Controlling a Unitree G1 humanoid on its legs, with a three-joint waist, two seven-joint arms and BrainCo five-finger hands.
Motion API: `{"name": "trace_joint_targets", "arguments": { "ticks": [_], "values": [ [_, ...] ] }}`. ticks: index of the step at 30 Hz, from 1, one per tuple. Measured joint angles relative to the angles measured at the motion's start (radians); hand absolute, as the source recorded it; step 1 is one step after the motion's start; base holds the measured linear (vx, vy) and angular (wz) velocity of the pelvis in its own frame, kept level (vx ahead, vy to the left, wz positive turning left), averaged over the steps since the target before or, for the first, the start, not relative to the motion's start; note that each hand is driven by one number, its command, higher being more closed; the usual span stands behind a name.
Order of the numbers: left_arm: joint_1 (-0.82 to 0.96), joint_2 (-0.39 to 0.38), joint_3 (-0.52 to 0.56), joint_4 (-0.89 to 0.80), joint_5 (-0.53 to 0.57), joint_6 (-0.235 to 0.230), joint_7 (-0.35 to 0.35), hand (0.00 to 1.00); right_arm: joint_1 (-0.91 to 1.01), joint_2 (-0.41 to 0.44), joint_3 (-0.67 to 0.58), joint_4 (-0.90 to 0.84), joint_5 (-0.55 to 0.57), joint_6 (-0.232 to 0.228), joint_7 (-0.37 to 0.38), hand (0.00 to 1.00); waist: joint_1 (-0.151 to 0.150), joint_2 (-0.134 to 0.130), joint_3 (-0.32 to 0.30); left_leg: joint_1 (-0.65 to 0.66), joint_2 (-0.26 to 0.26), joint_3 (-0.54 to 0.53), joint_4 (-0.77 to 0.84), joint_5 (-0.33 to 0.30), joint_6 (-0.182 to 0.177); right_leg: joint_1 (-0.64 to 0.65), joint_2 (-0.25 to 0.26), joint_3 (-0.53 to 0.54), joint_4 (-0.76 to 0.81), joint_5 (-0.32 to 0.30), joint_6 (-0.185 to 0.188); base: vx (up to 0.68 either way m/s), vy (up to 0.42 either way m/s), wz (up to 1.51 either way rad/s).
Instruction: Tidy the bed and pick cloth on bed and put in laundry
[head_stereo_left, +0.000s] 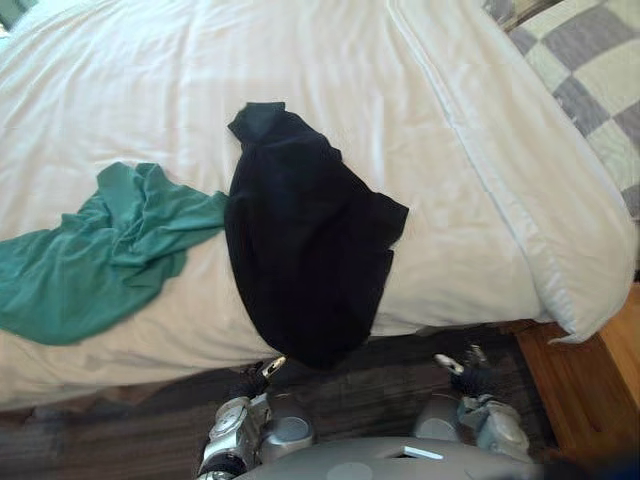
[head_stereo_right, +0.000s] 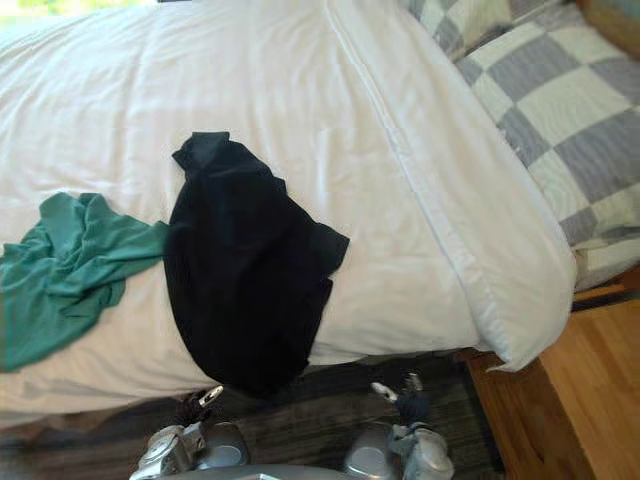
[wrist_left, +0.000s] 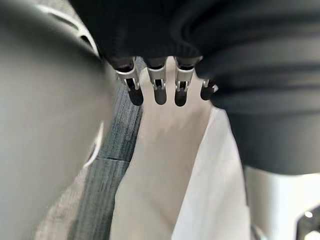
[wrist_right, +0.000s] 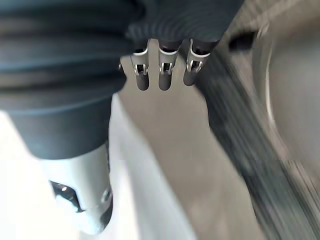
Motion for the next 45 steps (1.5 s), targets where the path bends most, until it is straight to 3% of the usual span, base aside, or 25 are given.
{"name": "trace_joint_targets", "arguments": {
  "ticks": [1, 3, 4, 5, 6, 10, 12, 16, 19, 20, 22, 24, 26, 27, 28, 29, 30, 31, 32, 33, 36, 38, 41, 43, 45],
  "values": [
    [0.006, 0.011, -0.025, 0.005, 0.0, 0.006, -0.001, 0.0, 0.0, 0.004, 0.032, 0.0, -0.024, -0.041, 0.02, 0.0, -0.009, -0.006, -0.006, 0.023, -0.024, 0.009, -0.045, 0.012, 0.02, 0.002, 0.056, -0.013, 0.121, -0.134, 0.016, -0.07, 0.482, -0.54],
    [-0.019, 0.02, -0.084, 0.013, 0.001, 0.018, -0.002, 0.0, 0.0, 0.002, 0.075, 0.019, -0.034, -0.082, 0.04, 0.0, -0.024, -0.014, -0.006, 0.023, -0.093, 0.001, -0.119, 0.04, 0.059, -0.007, 0.124, 0.015, 0.277, -0.299, 0.035, -0.01, 0.417, 0.17],
    [-0.03, 0.022, -0.118, 0.017, 0.002, 0.028, 0.0, 0.0, -0.003, -0.004, 0.105, 0.038, -0.04, -0.091, 0.051, 0.0, -0.03, -0.021, -0.007, 0.026, -0.163, -0.005, -0.181, 0.072, 0.095, -0.001, 0.157, 0.037, 0.317, -0.377, 0.021, 0.04, 0.288, 0.44],
    [-0.033, 0.02, -0.134, 0.017, 0.003, 0.033, 0.002, 0.0, -0.007, -0.013, 0.123, 0.044, -0.055, -0.096, 0.054, 0.0, -0.033, -0.02, -0.006, 0.031, -0.194, -0.007, -0.209, 0.087, 0.108, 0.01, 0.165, 0.039, 0.307, -0.407, 0.007, 0.04, 0.213, 0.49],
    [-0.039, 0.011, -0.157, 0.019, 0.011, 0.043, 0.01, 0.0, -0.014, -0.035, 0.163, 0.056, -0.076, -0.106, 0.061, 0.0, -0.037, -0.011, -0.004, 0.038, -0.238, -0.024, -0.24, 0.104, 0.131, 0.052, 0.162, 0.023, 0.251, -0.435, -0.036, 0.02, 0.207, 0.42],
    [-0.034, -0.002, -0.16, 0.021, 0.02, 0.048, 0.065, 0.0, -0.041, -0.065, 0.275, 0.099, -0.118, -0.124, 0.049, 0.0, -0.026, 0.022, -0.001, 0.051, -0.298, -0.087, -0.254, 0.13, 0.157, 0.188, 0.134, -0.031, 0.069, -0.435, -0.037, -0.01, 0.106, 0.46],
    [-0.029, -0.005, -0.154, 0.0, 0.019, 0.035, 0.066, 0.0, -0.069, -0.07, 0.313, 0.094, -0.111, -0.086, 0.024, 0.0, -0.002, 0.029, 0.01, 0.012, -0.313, -0.099, -0.211, 0.134, 0.155, 0.187, 0.118, -0.046, 0.061, -0.431, -0.026, -0.04, 0.043, 0.27],
    [-0.017, -0.011, -0.121, -0.018, 0.024, -0.003, 0.038, 0.0, -0.094, -0.106, 0.358, 0.062, -0.096, -0.016, -0.036, 0.0, -0.004, 0.04, 0.051, -0.067, -0.304, -0.098, -0.058, 0.15, 0.143, 0.166, 0.073, -0.063, 0.117, -0.438, -0.013, -0.09, 0.024, 0.17],
    [0.012, -0.012, -0.106, -0.036, 0.029, -0.019, 0.02, 0.0, -0.089, -0.123, 0.366, 0.032, -0.063, 0.009, -0.061, 0.0, -0.003, 0.04, 0.055, -0.09, -0.303, -0.078, 0.005, 0.15, 0.142, 0.139, 0.029, -0.058, 0.182, -0.47, -0.006, -0.09, 0.053, -0.09],
    [0.009, 0.01, -0.096, -0.035, 0.029, -0.016, 0.014, 0.0, -0.088, -0.112, 0.328, 0.031, -0.059, 0.013, -0.062, 0.0, -0.008, 0.002, 0.061, -0.092, -0.337, -0.081, -0.021, 0.155, 0.115, 0.127, -0.028, -0.056, 0.18, -0.476, 0.006, -0.08, 0.085, 0.06],
    [0.018, 0.006, -0.084, -0.036, 0.026, -0.004, 0.001, 0.0, -0.085, -0.113, 0.285, 0.029, -0.059, 0.02, -0.063, 0.0, -0.009, 0.017, 0.055, -0.091, -0.264, -0.081, 0.023, 0.115, 0.125, 0.128, -0.025, -0.06, 0.184, -0.469, 0.003, -0.05, 0.042, 0.05],
    [0.026, -0.002, -0.084, -0.033, 0.028, 0.014, -0.004, 0.0, -0.078, -0.14, 0.23, 0.043, -0.06, 0.031, -0.074, 0.0, -0.015, 0.031, 0.044, -0.07, -0.127, -0.184, 0.005, 0.112, 0.102, 0.115, -0.036, -0.045, 0.213, -0.46, 0.019, -0.07, 0.153, -0.01],
    [0.027, -0.002, -0.086, -0.028, 0.027, 0.022, -0.011, 0.0, -0.082, -0.161, 0.212, 0.063, -0.061, 0.033, -0.078, 0.0, -0.015, 0.038, 0.041, -0.044, -0.096, -0.275, -0.082, 0.145, 0.092, 0.089, -0.06, -0.017, 0.227, -0.445, 0.048, -0.08, 0.402, -0.12],
    [0.026, -0.006, -0.092, -0.011, 0.018, 0.028, -0.016, 0.0, -0.087, -0.177, 0.2, 0.078, -0.063, 0.033, -0.078, 0.0, -0.02, 0.053, 0.032, -0.024, -0.086, -0.306, -0.152, 0.199, 0.091, 0.077, -0.073, -0.006, 0.218, -0.424, 0.088, -0.06, 0.634, -0.02],
    [0.015, -0.004, -0.096, 0.013, 0.016, 0.032, -0.015, 0.0, -0.082, -0.182, 0.185, 0.097, -0.074, 0.036, -0.078, 0.0, -0.031, 0.059, 0.03, -0.006, -0.104, -0.31, -0.174, 0.137, -0.017, 0.086, -0.09, -0.001, 0.188, -0.388, 0.104, -0.03, 0.463, 0.12],
    [0.009, 0.002, -0.1, 0.023, 0.005, 0.042, -0.014, 0.0, -0.081, -0.177, 0.176, 0.112, -0.077, 0.036, -0.076, 0.0, -0.032, 0.061, 0.03, -0.01, -0.108, -0.304, -0.168, 0.111, -0.051, 0.1, -0.093, -0.001, 0.159, -0.351, 0.102, -0.03, 0.617, 0.11],
    [0.0, 0.021, -0.109, 0.037, -0.023, 0.054, -0.006, 0.0, -0.076, -0.157, 0.166, 0.148, -0.082, 0.035, -0.068, 0.0, -0.019, 0.05, 0.027, -0.021, -0.123, -0.29, -0.143, 0.101, -0.044, 0.13, -0.097, -0.006, 0.066, -0.241, 0.085, -0.06, 0.585, -0.21],
    [0.004, 0.043, -0.109, 0.043, -0.044, 0.064, 0.01, 0.0, -0.065, -0.129, 0.165, 0.159, -0.103, 0.023, -0.042, 0.0, 0.006, 0.041, 0.02, -0.021, -0.124, -0.261, -0.145, 0.101, -0.031, 0.138, -0.079, -0.046, -0.011, -0.126, -0.003, -0.08, 0.698, -0.39],
    [0.01, 0.057, -0.11, 0.045, -0.05, 0.07, 0.015, 0.0, -0.065, -0.121, 0.168, 0.161, -0.115, 0.009, -0.029, 0.0, 0.017, 0.041, 0.017, -0.019, -0.125, -0.252, -0.156, 0.104, -0.022, 0.138, -0.068, -0.072, -0.035, -0.085, -0.039, -0.09, 0.5, -0.41],
    [0.016, 0.083, -0.11, 0.056, -0.061, 0.078, 0.027, 0.0, -0.058, -0.095, 0.173, 0.161, -0.141, -0.024, -0.014, 0.0, 0.019, 0.019, 0.006, -0.013, -0.131, -0.254, -0.197, 0.119, 0.003, 0.14, -0.021, -0.083, -0.042, -0.091, -0.036, -0.08, 0.379, 0.04],
    [0.002, 0.085, -0.109, 0.082, -0.061, 0.09, 0.026, 0.0, -0.035, -0.077, 0.178, 0.153, -0.19, -0.102, -0.007, 0.0, -0.005, -0.001, -0.004, -0.008, -0.195, -0.329, -0.348, 0.219, 0.056, 0.156, 0.114, -0.04, 0.011, -0.285, -0.012, -0.06, 0.209, 0.71],
    [0.0, 0.07, -0.109, 0.082, -0.07, 0.09, 0.027, 0.0, -0.033, -0.078, 0.194, 0.154, -0.19, -0.112, -0.011, 0.0, -0.011, -0.006, -0.01, -0.005, -0.254, -0.359, -0.439, 0.288, 0.075, 0.167, 0.136, -0.039, 0.004, -0.368, -0.014, -0.07, 0.123, 0.93],
    [0.011, 0.051, -0.094, 0.082, -0.111, 0.092, 0.037, 0.0, -0.048, -0.081, 0.222, 0.167, -0.19, -0.111, -0.024, 0.0, 0.004, 0.02, -0.019, 0.012, -0.28, -0.383, -0.539, 0.365, 0.081, 0.205, 0.143, -0.057, -0.092, -0.348, 0.007, -0.07, 0.05, 0.42],
    [0.028, 0.048, -0.072, 0.082, -0.143, 0.092, 0.063, 0.0, -0.051, -0.079, 0.231, 0.174, -0.182, -0.083, -0.035, 0.0, 0.019, 0.024, -0.02, 0.044, -0.273, -0.381, -0.577, 0.384, 0.077, 0.219, 0.151, -0.058, -0.104, -0.337, 0.02, -0.04, -0.029, 0.01],
    [0.059, 0.046, -0.044, 0.085, -0.222, 0.094, 0.098, 0.0, -0.05, -0.079, 0.24, 0.176, -0.076, -0.02, -0.061, 0.0, 0.023, 0.016, -0.024, 0.082, -0.265, -0.37, -0.611, 0.396, 0.073, 0.243, 0.159, -0.056, -0.12, -0.329, 0.023, -0.02, -0.021, -0.17]
  ]
}}
